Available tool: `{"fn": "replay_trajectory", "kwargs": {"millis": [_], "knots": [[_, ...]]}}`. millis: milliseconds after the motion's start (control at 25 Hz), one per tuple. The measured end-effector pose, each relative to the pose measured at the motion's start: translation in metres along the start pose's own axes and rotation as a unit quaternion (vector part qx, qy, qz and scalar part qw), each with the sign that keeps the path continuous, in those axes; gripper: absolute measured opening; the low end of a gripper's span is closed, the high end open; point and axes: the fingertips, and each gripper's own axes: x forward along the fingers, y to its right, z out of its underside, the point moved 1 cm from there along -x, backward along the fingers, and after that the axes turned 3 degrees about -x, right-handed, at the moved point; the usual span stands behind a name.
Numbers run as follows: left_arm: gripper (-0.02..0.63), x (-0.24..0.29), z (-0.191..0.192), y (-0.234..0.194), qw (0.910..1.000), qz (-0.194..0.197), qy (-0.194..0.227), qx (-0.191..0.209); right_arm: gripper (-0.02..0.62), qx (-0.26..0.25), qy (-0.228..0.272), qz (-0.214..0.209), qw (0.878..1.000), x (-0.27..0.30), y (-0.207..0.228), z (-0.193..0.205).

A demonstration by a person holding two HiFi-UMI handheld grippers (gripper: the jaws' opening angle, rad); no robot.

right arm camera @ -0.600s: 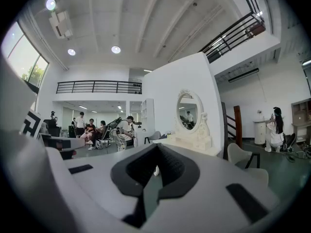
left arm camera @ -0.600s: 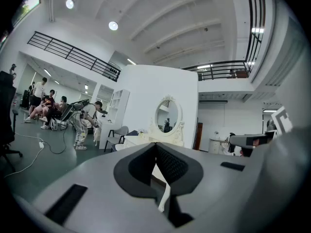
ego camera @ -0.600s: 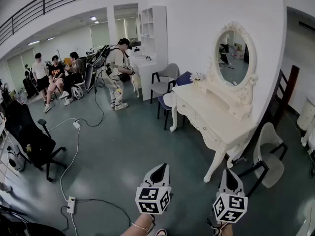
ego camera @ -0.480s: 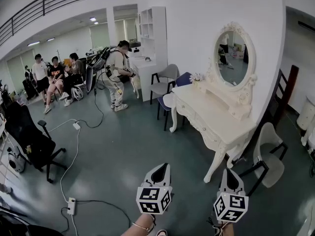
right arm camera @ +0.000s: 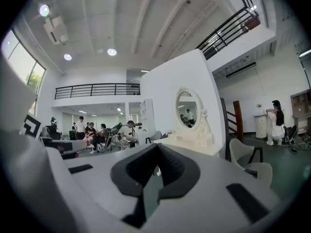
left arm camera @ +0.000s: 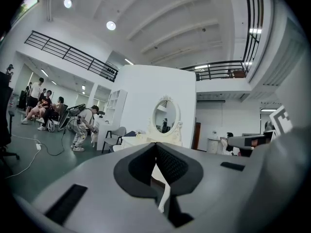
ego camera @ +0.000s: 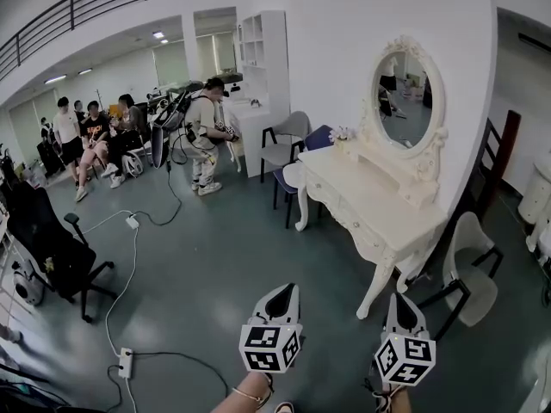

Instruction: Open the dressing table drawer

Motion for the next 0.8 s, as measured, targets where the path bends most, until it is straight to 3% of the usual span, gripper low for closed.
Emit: {"fn": "replay_trajectory", "kwargs": {"millis": [320, 440, 800], "knots": [[0.02, 0.007, 0.006, 0.001, 0.9998, 0.016, -0.012, -0.002, 0.008, 0.001, -0.008, 0.004, 1.0, 0.003, 0.0, 0.007], [0.112, 0.008, 0.006, -0.002, 0.9997, 0.02, -0.014, -0.003, 0.008, 0.002, -0.009, 0.01, 1.0, 0.002, -0.001, 0.009], [0.158, 0.014, 0.004, -0.016, 0.9998, 0.014, -0.012, -0.005, 0.008, 0.005, -0.015, 0.032, 0.999, 0.004, 0.003, 0.012]]}}
